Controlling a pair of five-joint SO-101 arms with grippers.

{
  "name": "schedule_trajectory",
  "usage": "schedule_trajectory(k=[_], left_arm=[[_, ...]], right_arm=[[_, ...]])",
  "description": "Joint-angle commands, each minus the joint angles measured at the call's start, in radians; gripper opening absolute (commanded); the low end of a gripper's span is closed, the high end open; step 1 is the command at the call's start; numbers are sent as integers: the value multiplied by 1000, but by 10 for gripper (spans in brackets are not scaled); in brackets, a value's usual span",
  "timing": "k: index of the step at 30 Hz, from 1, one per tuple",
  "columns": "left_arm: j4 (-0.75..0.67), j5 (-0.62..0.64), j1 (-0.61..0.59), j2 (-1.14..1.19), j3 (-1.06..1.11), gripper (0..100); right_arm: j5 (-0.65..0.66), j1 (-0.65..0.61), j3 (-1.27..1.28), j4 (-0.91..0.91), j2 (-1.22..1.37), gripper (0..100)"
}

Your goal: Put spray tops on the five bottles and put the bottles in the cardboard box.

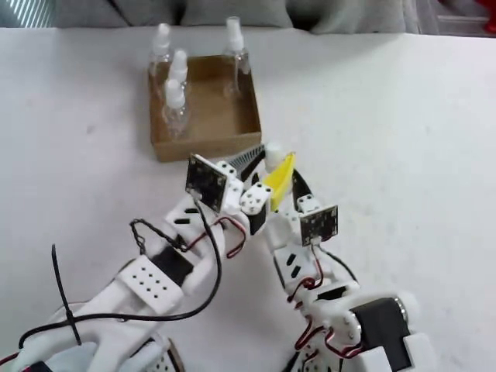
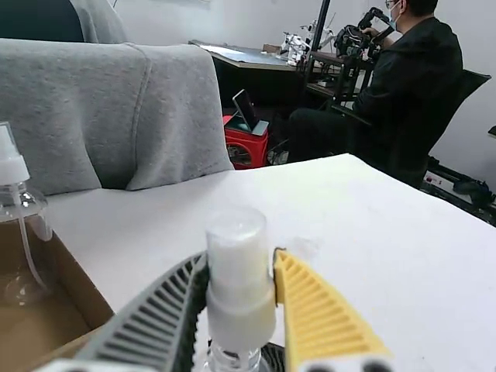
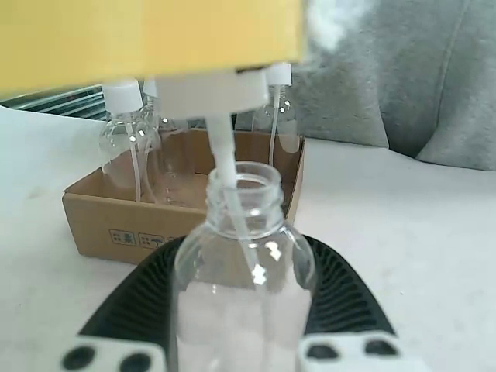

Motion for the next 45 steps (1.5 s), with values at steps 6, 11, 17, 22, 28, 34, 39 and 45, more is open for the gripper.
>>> schedule_trajectory(k=[6, 11, 17, 22, 28, 34, 39, 45], left_arm=[[37, -163, 7, -21, -38, 24], [51, -169, 8, -21, -37, 24], [51, -169, 8, -21, -34, 24], [64, -169, 7, -19, -34, 24], [192, -169, 4, -19, -80, 24], [262, -170, 10, -19, -89, 24], [287, -172, 10, -19, -100, 24], [313, -258, 4, -19, -120, 24]], right_arm=[[-11, 5, 11, 7, -4, 15], [-11, 5, 11, 7, -4, 15], [-11, 5, 11, 7, -4, 15], [-9, 5, 11, 7, -4, 15], [-5, 5, 11, 7, -4, 15], [-5, 7, 11, 7, -4, 15], [-3, 7, 11, 7, -4, 15], [-3, 7, 11, 7, -4, 15]])
